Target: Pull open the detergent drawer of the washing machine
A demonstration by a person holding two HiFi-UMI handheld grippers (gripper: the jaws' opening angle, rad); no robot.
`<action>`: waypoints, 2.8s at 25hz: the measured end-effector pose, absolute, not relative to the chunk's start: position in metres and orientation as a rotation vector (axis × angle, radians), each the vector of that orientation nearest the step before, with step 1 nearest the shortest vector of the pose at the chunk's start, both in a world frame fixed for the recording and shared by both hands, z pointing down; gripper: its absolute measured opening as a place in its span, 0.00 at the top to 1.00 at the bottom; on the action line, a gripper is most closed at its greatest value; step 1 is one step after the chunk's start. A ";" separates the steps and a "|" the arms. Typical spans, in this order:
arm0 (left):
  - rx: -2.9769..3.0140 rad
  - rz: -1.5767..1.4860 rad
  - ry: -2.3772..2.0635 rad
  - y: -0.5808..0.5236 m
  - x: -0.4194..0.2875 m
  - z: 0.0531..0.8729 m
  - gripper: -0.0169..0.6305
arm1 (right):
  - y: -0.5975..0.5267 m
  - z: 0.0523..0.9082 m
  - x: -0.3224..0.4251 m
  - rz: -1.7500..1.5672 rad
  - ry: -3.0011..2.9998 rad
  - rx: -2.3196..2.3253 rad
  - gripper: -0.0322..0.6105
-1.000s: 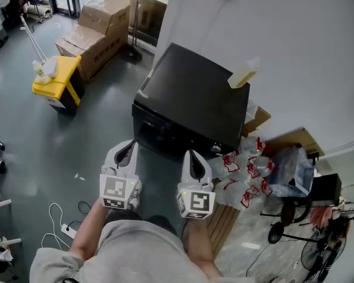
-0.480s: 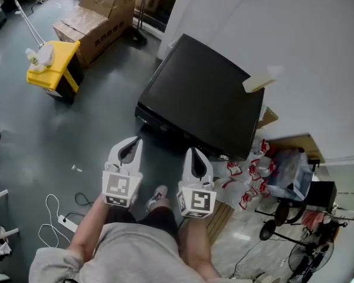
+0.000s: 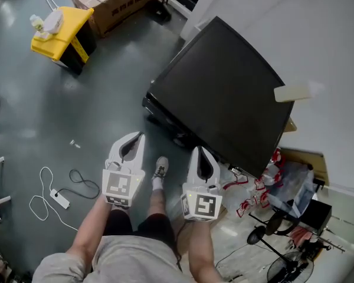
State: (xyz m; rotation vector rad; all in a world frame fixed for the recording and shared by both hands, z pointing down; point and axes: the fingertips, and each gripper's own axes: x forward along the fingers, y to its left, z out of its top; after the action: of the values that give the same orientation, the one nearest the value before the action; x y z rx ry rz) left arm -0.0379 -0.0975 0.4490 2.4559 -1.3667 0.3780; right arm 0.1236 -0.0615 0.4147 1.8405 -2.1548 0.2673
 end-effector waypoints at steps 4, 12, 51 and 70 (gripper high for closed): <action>2.398 0.374 -1.403 -0.101 -0.036 0.475 0.96 | -0.068 0.438 0.125 0.299 -2.183 1.788 0.94; 2.214 0.177 -1.324 -0.107 -0.020 0.519 0.96 | -0.074 0.460 0.127 0.316 -2.222 1.719 0.94; 1.671 -0.730 -0.884 -0.146 0.010 0.604 0.52 | -0.075 0.502 0.149 0.311 -2.247 1.567 0.94; 1.668 -0.912 -0.672 -0.151 0.025 0.587 0.46 | -0.069 0.517 0.152 0.334 -2.220 1.572 0.94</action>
State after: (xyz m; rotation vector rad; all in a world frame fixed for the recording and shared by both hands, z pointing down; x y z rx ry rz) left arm 0.0246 -0.1513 0.5870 1.6682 -0.6719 -0.9117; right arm 0.1519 -0.0687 0.5168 1.5721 -2.2197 0.3344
